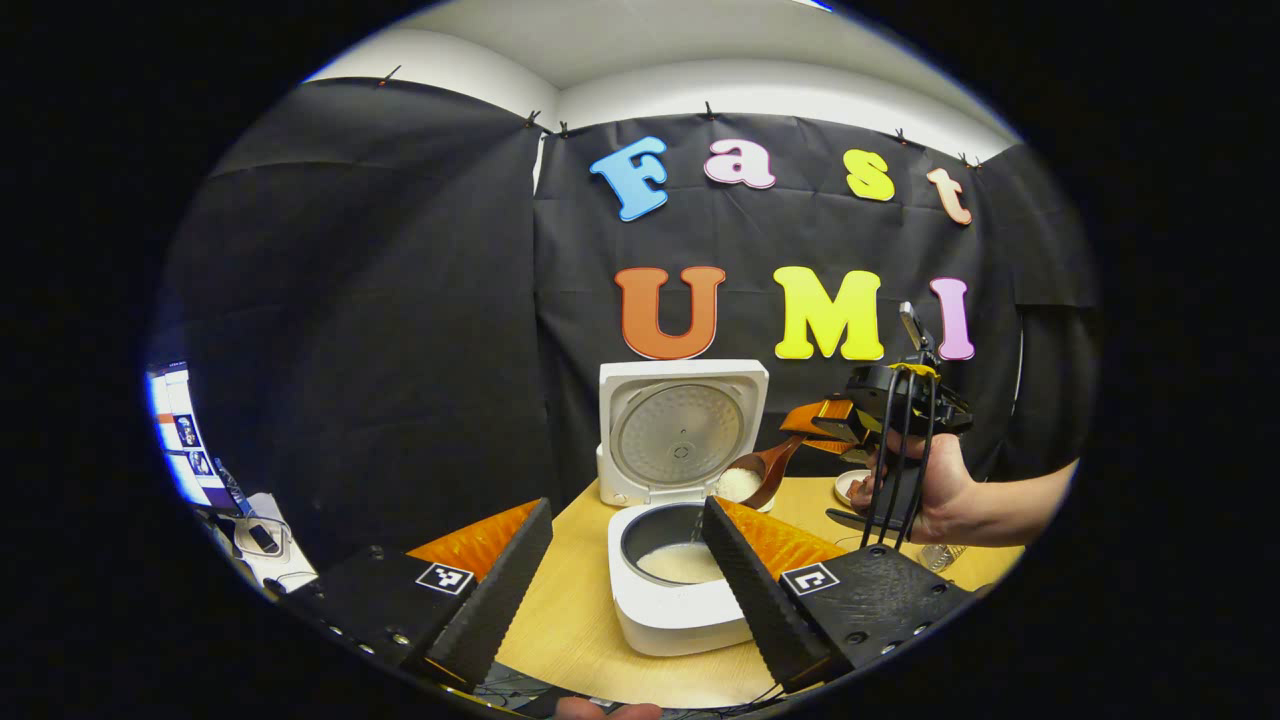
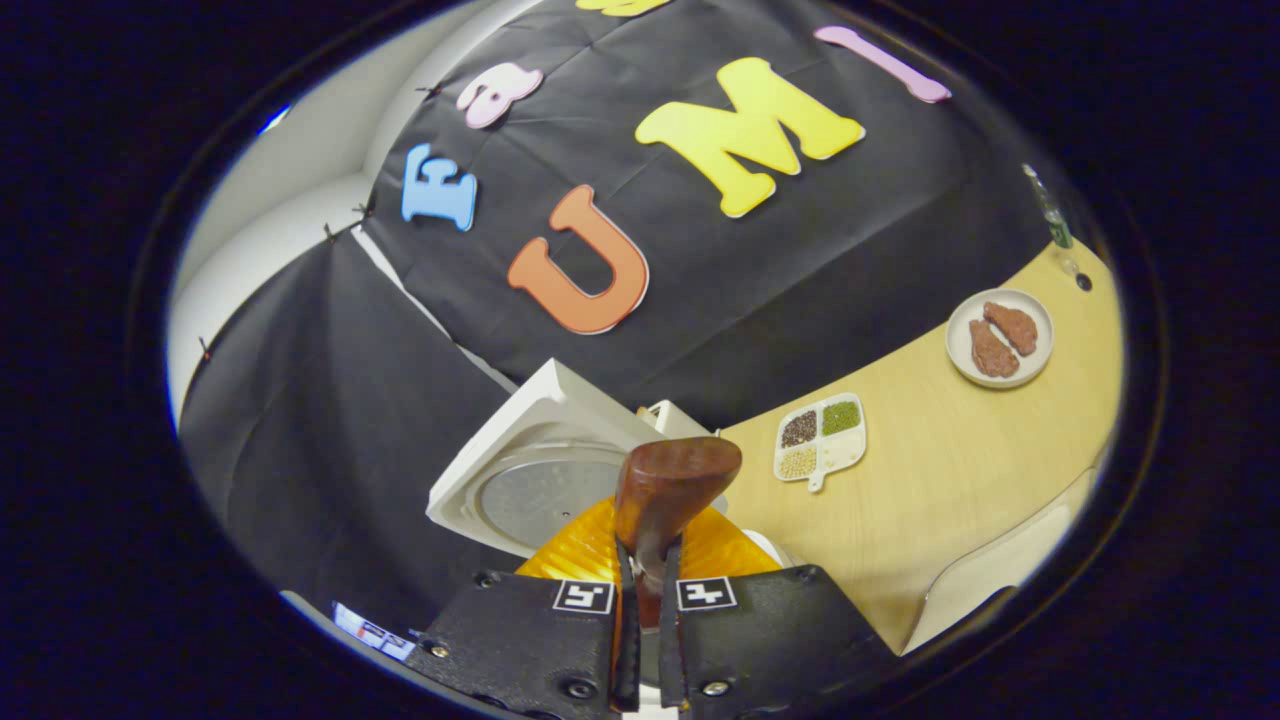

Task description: Close the left gripper, press the button to open the rice cooker; take a wooden spoon from the chopstick holder with the right hand, scoop a spoonful of rice and pour it into the rice cooker, then put the wooden spoon back into the chopstick holder.

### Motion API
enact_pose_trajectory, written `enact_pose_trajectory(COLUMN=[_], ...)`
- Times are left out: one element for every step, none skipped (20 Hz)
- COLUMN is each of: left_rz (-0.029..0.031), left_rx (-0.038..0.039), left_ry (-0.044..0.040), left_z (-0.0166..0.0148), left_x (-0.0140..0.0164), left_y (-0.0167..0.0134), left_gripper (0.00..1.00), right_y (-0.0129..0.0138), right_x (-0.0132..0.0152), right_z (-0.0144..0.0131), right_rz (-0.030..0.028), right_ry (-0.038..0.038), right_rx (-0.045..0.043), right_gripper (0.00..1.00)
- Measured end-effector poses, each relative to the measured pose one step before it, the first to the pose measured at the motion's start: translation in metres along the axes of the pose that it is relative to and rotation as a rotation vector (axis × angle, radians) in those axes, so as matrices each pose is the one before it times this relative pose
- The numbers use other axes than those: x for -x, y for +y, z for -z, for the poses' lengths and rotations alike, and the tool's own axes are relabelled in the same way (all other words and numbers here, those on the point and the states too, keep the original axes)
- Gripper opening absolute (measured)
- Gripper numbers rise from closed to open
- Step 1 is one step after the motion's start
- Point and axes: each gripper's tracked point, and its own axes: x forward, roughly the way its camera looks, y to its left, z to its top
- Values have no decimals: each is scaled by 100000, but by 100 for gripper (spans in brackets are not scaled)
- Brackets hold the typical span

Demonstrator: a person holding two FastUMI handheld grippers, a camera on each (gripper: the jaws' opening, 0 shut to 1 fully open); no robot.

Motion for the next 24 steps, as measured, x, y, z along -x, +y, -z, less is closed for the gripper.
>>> enact_pose_trajectory(left_rz=[-330,-609,-301,-820,-989,-688,107,1334,709,298,233,-506,-485,266,323,20,-78,-427,-50,-346,-35,10,42,566], left_rx=[650,640,668,613,616,813,1007,1453,1320,1178,959,638,576,1040,1142,740,412,147,125,184,92,46,11,99], left_ry=[684,200,308,435,500,258,287,-72,-1037,-538,-678,-630,-891,-653,-1501,-1486,-860,-700,-48,85,-93,32,-331,-295], left_z=[329,348,298,174,247,301,214,40,-112,-107,-192,39,-250,-288,-303,-169,-229,-82,-44,230,150,-19,-118,-97], left_x=[102,152,134,-127,-58,23,93,239,165,-1,-8,72,-7,-88,0,-53,56,0,115,124,-29,105,196,172], left_y=[126,349,169,128,202,159,-5,-390,-169,-10,-162,198,35,-161,-185,20,-93,140,15,102,-43,-76,-37,-256], left_gripper=[96,96,96,96,96,96,96,96,95,95,95,95,95,95,94,94,94,94,94,94,94,94,94,94], right_y=[413,365,469,441,456,206,641,643,621,551,602,576,407,391,431,430,435,339,458,408,266,205,181,196], right_x=[-643,-603,-514,-537,-398,-168,-234,-206,4,-62,35,63,75,82,118,52,53,74,203,94,200,175,362,204], right_z=[410,415,567,331,318,229,117,46,67,-83,-77,-119,30,-181,-200,-245,-181,-217,-179,-387,-447,-443,-286,-383], right_rz=[98,-162,-133,-428,-465,-367,-215,-54,-348,-642,-696,-668,-352,10,163,4,-28,25,-127,-206,-138,-259,-465,-497], right_ry=[1098,1237,1165,1243,1012,401,534,491,-202,-507,-384,-333,-407,-439,-835,-732,-765,-589,-784,-1168,-1364,-1268,-1170,-1036], right_rx=[4510,4246,3926,3396,3435,3106,3995,4774,4806,4978,4686,4866,4893,5244,4879,4666,4487,4181,4395,4351,4441,4144,2919,1604], right_gripper=[10,7,12,12,9,12,10,10,10,10,10,10,10,9,10,10,10,10,10,10,10,10,10,9])
